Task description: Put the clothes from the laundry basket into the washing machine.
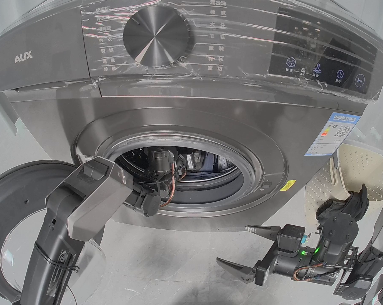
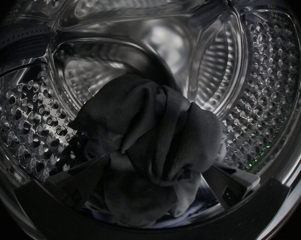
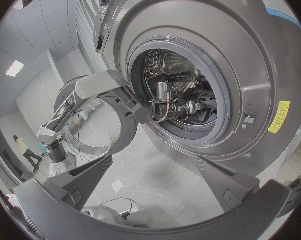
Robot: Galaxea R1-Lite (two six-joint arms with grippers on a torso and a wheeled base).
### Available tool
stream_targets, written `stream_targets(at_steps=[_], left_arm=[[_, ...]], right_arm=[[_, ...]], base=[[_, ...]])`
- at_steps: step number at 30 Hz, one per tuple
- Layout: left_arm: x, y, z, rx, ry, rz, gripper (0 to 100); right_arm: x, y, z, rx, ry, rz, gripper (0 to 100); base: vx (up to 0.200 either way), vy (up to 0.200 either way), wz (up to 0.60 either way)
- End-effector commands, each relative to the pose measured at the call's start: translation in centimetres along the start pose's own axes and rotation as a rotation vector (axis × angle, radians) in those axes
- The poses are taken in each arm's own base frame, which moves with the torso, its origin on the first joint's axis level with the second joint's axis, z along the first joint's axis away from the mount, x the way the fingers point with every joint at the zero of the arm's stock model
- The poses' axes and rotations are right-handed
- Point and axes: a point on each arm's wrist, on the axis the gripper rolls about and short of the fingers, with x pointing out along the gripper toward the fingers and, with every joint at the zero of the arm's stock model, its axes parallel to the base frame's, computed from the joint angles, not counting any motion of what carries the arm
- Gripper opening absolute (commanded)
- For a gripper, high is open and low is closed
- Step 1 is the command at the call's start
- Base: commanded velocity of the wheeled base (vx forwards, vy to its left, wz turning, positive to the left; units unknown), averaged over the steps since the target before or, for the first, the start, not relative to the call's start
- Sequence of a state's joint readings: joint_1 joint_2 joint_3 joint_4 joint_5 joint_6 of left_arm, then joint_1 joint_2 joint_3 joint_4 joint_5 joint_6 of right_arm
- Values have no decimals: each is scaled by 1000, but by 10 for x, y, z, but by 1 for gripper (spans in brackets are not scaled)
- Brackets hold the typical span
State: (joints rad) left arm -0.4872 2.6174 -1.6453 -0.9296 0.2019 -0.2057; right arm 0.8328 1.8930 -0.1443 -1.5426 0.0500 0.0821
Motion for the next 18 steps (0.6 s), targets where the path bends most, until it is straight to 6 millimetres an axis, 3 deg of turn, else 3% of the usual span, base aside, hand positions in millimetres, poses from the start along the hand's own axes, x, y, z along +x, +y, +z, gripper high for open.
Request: stream_targets(at_steps=[1, 9, 18], left_arm=[[-20, -7, 20, 11, 24, -39, 100], [-47, -11, 25, 76, 79, -67, 100], [-105, -40, 25, 105, 173, -183, 100]], right_arm=[[0, 0, 0, -1, -1, 1, 100], [-1, -1, 1, 0, -2, -2, 100], [-1, -1, 0, 0, -1, -5, 100]], base=[[0, 0, 0], [0, 0, 0], [0, 0, 0]])
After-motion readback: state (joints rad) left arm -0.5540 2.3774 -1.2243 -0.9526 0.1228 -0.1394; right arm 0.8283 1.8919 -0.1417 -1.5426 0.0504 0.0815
